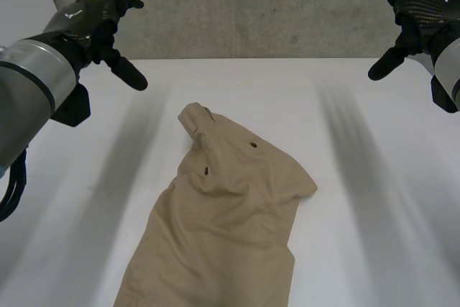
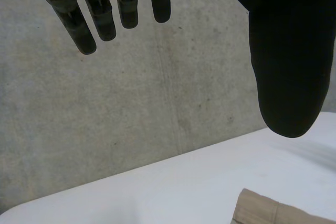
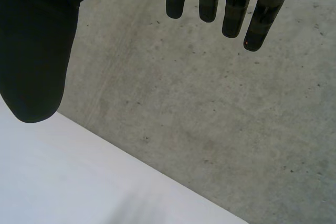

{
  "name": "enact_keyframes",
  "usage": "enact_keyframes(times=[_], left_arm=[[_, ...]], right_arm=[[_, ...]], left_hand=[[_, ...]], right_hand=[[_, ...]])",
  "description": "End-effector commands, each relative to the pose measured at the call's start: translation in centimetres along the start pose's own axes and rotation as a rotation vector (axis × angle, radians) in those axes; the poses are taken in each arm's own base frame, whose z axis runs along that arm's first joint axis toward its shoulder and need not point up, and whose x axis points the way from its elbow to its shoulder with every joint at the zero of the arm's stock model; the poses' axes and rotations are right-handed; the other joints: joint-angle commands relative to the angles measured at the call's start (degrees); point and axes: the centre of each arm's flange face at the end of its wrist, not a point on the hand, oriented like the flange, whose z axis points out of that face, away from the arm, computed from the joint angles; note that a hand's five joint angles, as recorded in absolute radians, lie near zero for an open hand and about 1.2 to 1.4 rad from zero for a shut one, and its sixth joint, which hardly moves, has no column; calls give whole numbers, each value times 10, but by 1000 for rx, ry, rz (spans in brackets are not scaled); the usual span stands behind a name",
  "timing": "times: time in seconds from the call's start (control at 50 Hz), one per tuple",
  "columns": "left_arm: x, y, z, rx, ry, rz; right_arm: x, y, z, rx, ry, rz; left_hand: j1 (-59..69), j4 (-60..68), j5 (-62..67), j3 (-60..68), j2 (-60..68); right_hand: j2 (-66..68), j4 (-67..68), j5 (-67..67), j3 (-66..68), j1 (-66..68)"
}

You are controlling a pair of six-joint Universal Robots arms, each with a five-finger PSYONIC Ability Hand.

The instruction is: Fold the shorts.

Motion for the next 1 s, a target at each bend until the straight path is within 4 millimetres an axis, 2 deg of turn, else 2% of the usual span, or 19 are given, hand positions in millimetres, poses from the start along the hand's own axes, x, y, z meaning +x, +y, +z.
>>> enact_keyframes(times=[0.02, 0.12, 0.28, 0.34, 0.42, 0.44, 0.46, 0.48, 0.56, 0.62, 0.72, 0.74, 0.78, 0.8, 0.82, 0.88, 0.92, 0.98, 1.0], left_arm=[[3, 39, 25, -56, 51, 62], [6, 88, 51, -138, 106, 172], [22, 142, 86, -129, 159, 212], [23, 155, 95, -124, 154, 219], [35, 162, 97, -122, 191, 222], [41, 162, 94, -121, 204, 220], [43, 163, 93, -123, 210, 218], [47, 163, 91, -124, 216, 217], [74, 165, 68, -150, 290, 213], [104, 150, 29, -152, 401, 209], [147, 151, -39, -196, 645, 212], [159, 155, -64, -217, 738, 212], [169, 159, -86, -230, 818, 219], [176, 161, -105, -240, 880, 225], [179, 162, -112, -241, 905, 230], [178, 163, -122, -233, 919, 264], [177, 163, -121, -215, 907, 290], [169, 157, -111, -180, 841, 334], [159, 152, -100, -167, 780, 350]], right_arm=[[-1, 3, 0, -11, -11, -47], [-4, 8, 0, -20, -30, -106], [-5, 14, -1, -37, -39, -129], [-6, 18, 1, -49, -43, -128], [-7, 21, 2, -59, -46, -131], [-7, 22, 2, -61, -45, -134], [-7, 22, 2, -61, -45, -138], [-6, 21, 2, -58, -44, -148], [-2, 19, 4, -49, -34, -183], [-2, 18, 5, -43, -31, -201], [-1, 16, 5, -42, -32, -233], [-1, 16, 5, -42, -32, -239], [-1, 16, 5, -42, -32, -253], [-1, 16, 5, -40, -32, -268], [-1, 16, 5, -40, -32, -273], [-2, 16, 4, -40, -34, -294], [-3, 17, 4, -43, -39, -303], [-4, 17, 3, -45, -43, -303], [-5, 18, 3, -48, -47, -304]], left_hand=[[7, -2, -12, -8, -1], [17, 8, -2, 2, 9], [68, 59, 49, 53, 59], [86, 77, 67, 71, 78], [387, 377, 367, 371, 378], [619, 610, 600, 604, 610], [691, 682, 672, 676, 682], [692, 682, 673, 677, 683], [692, 682, 673, 677, 683], [692, 682, 673, 677, 683], [692, 682, 673, 677, 683], [675, 666, 656, 660, 667], [535, 525, 515, 520, 526], [377, 368, 358, 362, 369], [309, 300, 290, 294, 300], [161, 152, 142, 146, 152], [130, 121, 111, 115, 122], [88, 79, 69, 73, 80], [80, 70, 61, 65, 71]], right_hand=[[-19, -38, -38, -7, 18], [-19, -38, -38, -7, 18], [-19, -38, -38, -7, 18], [-19, -38, -38, -7, 18], [-19, -38, -38, -7, 18], [-19, -38, -38, -7, 18], [-19, -38, -38, -7, 18], [-19, -38, -38, -7, 18], [-19, -38, -38, -7, 18], [-19, -38, -38, -7, 18], [-19, -38, -38, -7, 18], [-19, -38, -38, -7, 18], [-19, -38, -38, -7, 18], [-19, -38, -38, -7, 18], [-19, -38, -38, -7, 18], [-19, -38, -38, -7, 18], [-19, -38, -38, -7, 18], [-19, -38, -38, -7, 18], [-19, -38, -38, -7, 18]])
